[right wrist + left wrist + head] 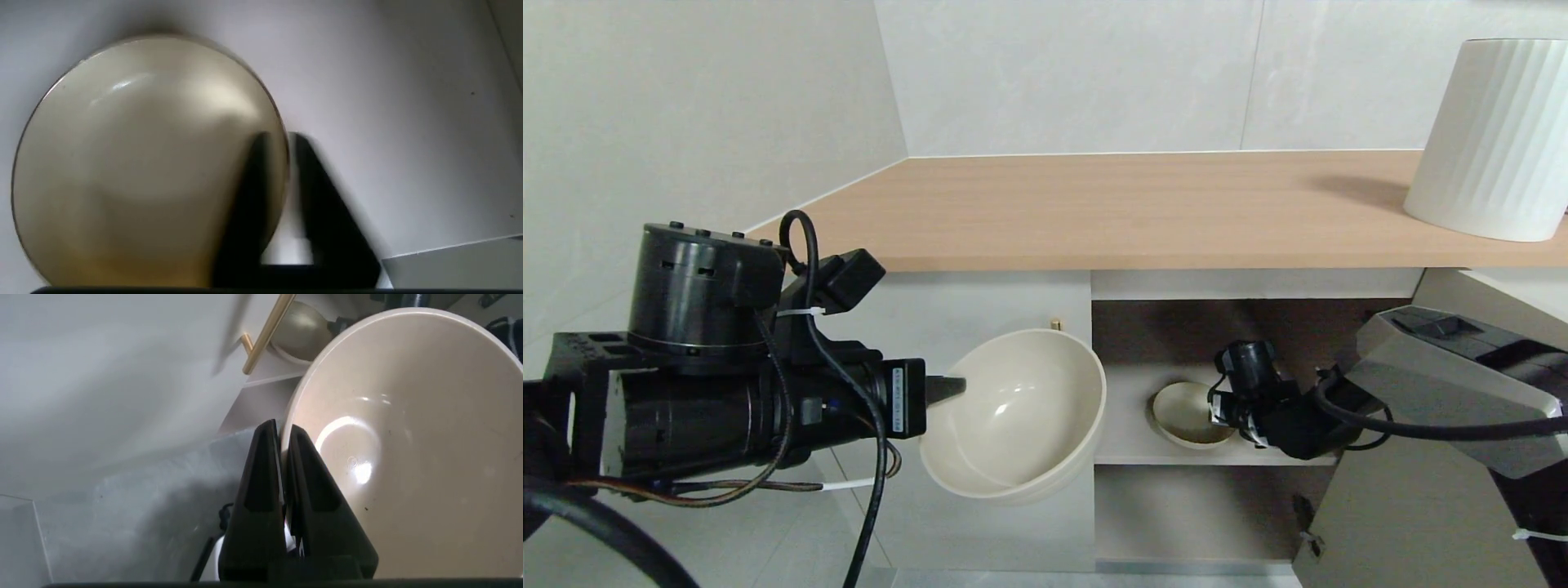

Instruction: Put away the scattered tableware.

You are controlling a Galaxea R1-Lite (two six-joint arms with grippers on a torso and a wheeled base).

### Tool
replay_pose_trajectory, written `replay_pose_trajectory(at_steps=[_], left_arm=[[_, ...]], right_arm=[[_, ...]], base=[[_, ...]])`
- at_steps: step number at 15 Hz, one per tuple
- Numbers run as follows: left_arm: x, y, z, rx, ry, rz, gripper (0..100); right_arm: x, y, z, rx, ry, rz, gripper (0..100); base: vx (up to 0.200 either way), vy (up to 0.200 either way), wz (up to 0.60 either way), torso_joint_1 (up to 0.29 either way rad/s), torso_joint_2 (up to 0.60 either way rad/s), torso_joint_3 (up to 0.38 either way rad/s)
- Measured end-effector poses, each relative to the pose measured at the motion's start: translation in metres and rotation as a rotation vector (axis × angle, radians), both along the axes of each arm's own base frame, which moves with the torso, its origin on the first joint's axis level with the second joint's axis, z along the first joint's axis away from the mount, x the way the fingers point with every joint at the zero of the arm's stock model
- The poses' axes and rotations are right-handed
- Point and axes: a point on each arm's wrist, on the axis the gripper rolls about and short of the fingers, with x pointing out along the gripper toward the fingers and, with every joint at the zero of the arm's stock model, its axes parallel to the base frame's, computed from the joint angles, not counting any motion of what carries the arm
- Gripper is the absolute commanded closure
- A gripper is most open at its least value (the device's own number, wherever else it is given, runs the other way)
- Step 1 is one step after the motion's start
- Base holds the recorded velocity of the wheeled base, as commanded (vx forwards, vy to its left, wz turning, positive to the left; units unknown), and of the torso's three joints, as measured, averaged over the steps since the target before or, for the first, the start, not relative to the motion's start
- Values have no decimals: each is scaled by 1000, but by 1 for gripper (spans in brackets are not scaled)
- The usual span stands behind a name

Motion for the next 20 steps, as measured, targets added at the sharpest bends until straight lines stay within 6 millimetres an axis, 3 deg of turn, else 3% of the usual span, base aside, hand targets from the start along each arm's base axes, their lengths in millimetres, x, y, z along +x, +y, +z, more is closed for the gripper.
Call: replay_pose_trajectory(at_steps=[4,7,10,16,18,20], left_arm=[[2,-2,-3,7,9,-1,100],[5,-10,-11,32,31,-8,100],[9,-25,-27,95,67,-21,100],[15,-64,-78,309,136,2,100],[15,-72,-89,336,159,-19,100],[16,-75,-93,343,167,-24,100]], right_arm=[[-5,-1,6,17,0,-11,0],[-27,2,25,30,11,30,0],[-66,13,64,84,47,167,0],[-164,27,165,196,143,485,0],[-193,35,185,220,149,592,0],[-211,43,192,227,159,659,0]], base=[[0,0,0,0,0,0],[0,0,0,0,0,0],[0,0,0,0,0,0],[0,0,0,0,0,0],[0,0,0,0,0,0],[0,0,0,0,0,0]])
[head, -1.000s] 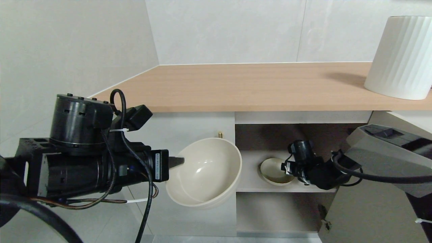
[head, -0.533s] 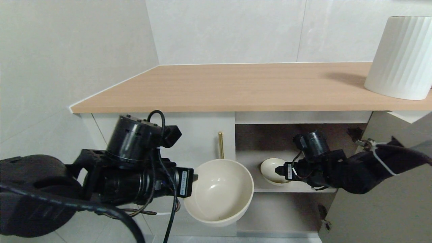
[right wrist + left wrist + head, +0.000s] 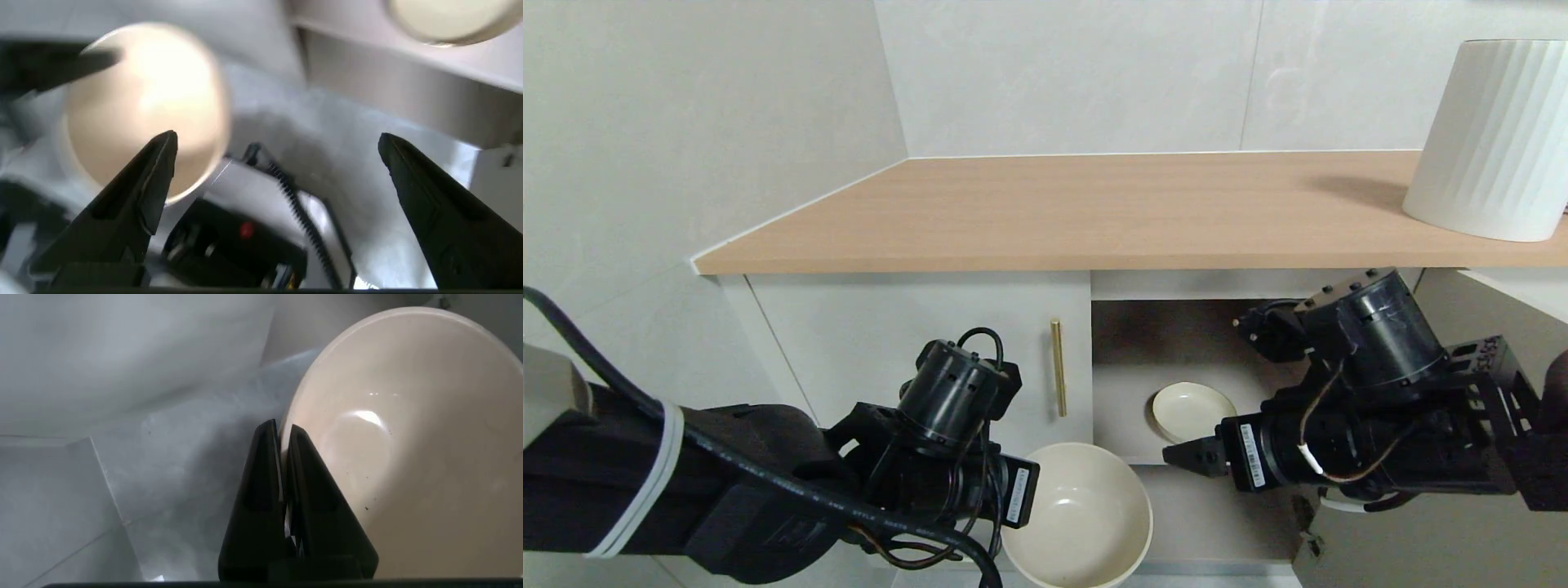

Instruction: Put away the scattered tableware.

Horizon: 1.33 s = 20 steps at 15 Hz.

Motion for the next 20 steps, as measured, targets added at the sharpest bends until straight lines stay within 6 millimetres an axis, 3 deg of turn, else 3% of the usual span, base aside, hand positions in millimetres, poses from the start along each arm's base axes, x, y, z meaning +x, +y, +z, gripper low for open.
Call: replay_pose_trajectory(at_steps=[3,10,11,20], left_arm=[[-1,0,2,-5,-7,-1,100],[-8,-2,12,-29,-34,-23,100],[-9,-3,12,-29,-35,-26,100],[-13,-4,16,-38,-43,-38,100]], right_arm=[[-9,13,-7,-19,29,58,0],[-2,32,-36,-81,102,74,0],[-1,34,-38,-80,108,68,100],[5,40,-43,-71,130,46,100]], base=[[0,0,0,0,0,0],[0,0,0,0,0,0],[0,0,0,0,0,0],[0,0,0,0,0,0]])
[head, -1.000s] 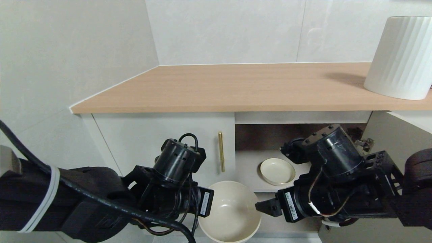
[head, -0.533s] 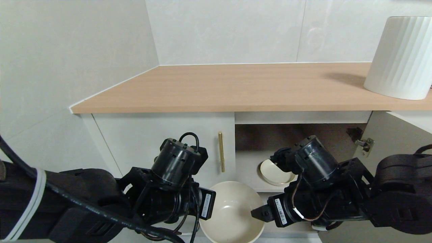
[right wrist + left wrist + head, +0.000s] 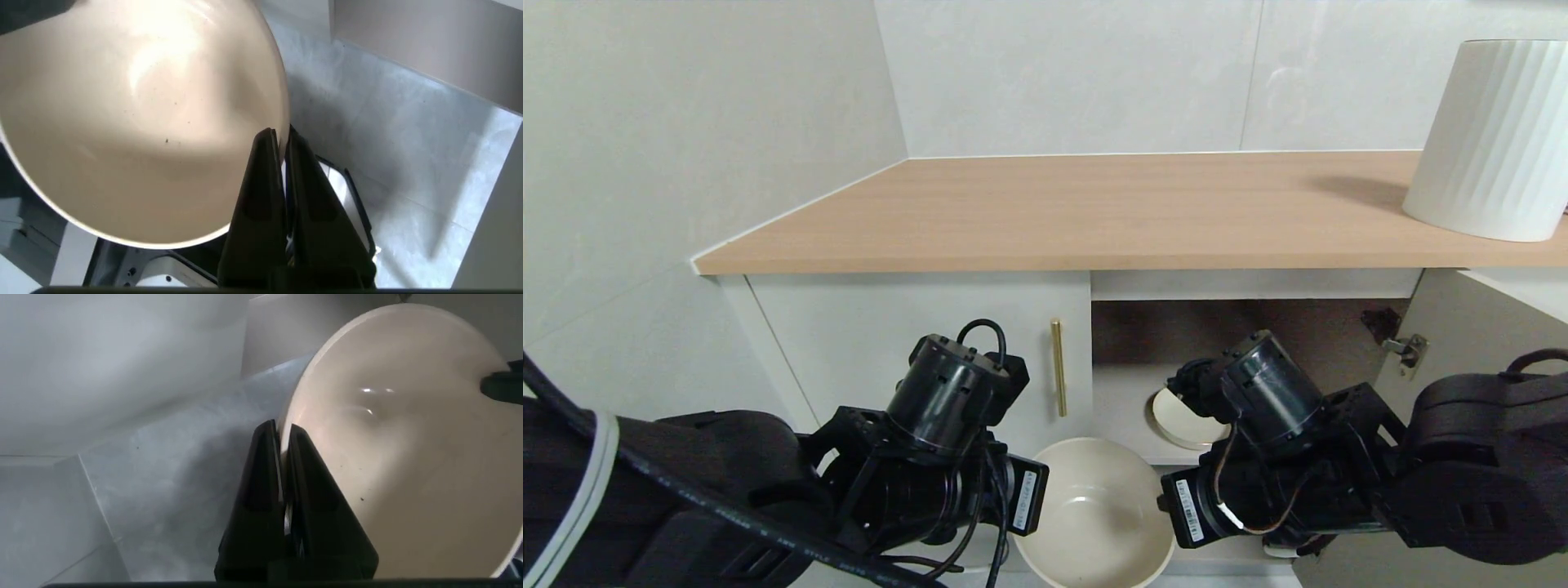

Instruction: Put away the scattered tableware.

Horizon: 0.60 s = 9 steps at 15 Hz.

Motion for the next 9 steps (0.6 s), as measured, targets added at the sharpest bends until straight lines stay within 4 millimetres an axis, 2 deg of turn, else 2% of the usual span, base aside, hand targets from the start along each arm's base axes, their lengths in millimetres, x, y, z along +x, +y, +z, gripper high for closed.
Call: replay_pose_trajectory(at_steps=[1,2,9], left_arm=[[0,0,0,0,0,0,100],[0,0,0,0,0,0,0],[-1,1,2,-9,-5,5,0]], right_arm=[[0,0,0,0,0,0,100],[0,0,0,-1,1,1,100],[0,0,-2,-10,5,-2,100]], base=[[0,0,0,0,0,0],[0,0,0,0,0,0],[0,0,0,0,0,0]])
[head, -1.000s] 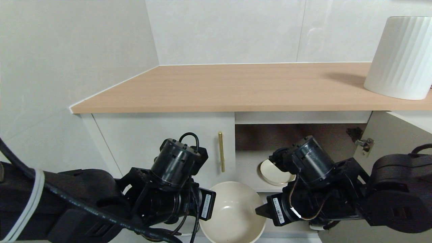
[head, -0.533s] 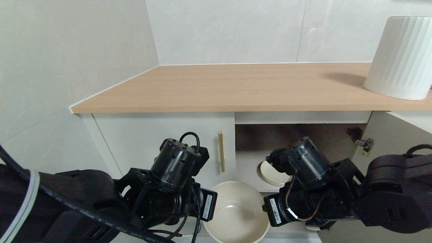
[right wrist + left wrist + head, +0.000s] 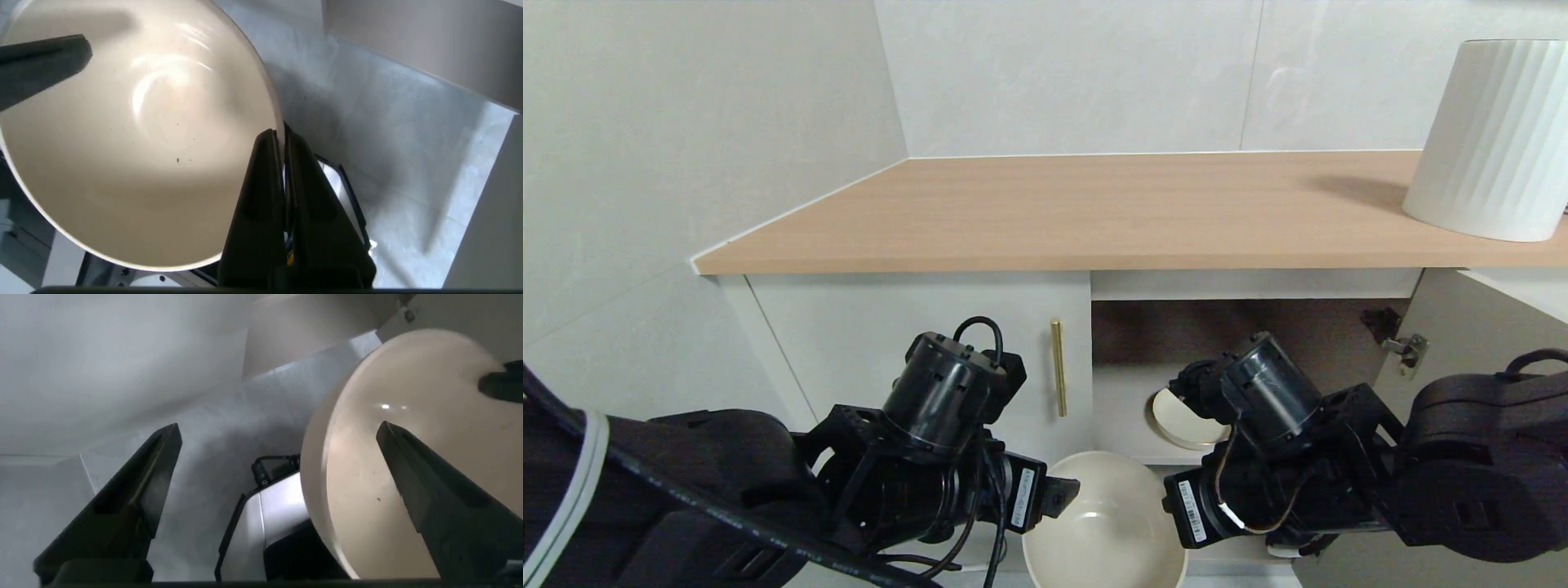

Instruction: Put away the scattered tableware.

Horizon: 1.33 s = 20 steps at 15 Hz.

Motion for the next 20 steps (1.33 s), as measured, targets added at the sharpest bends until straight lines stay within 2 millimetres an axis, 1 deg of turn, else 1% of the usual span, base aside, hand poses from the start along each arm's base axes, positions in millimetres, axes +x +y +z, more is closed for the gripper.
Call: replay_pose_trajectory(at_steps=[3,5,7,10,11,13,15,16,20], left_arm=[[1,1,7,-36,-35,7,0],[1,2,9,-47,-48,12,0],[2,4,10,-51,-50,18,0],[2,4,10,-58,-48,27,0],[2,4,11,-59,-49,27,0],[2,5,12,-63,-52,30,0],[2,6,13,-66,-56,29,0],[2,6,14,-67,-57,31,0],[2,6,14,-67,-57,31,0]], right_arm=[[4,0,-4,-20,-22,-35,100],[15,-2,-7,-63,-120,-144,100],[25,-7,-12,-88,-164,-215,100],[42,-10,-21,-18,-242,-275,100],[53,-11,-25,21,-289,-307,100],[75,-21,-39,27,-337,-396,100],[96,-33,-52,16,-338,-469,100],[104,-36,-57,19,-330,-502,100],[137,-52,-70,21,-328,-607,100]], base=[[0,0,0,0,0,0],[0,0,0,0,0,0],[0,0,0,0,0,0],[0,0,0,0,0,0],[0,0,0,0,0,0],[0,0,0,0,0,0],[0,0,0,0,0,0],[0,0,0,0,0,0],[0,0,0,0,0,0]])
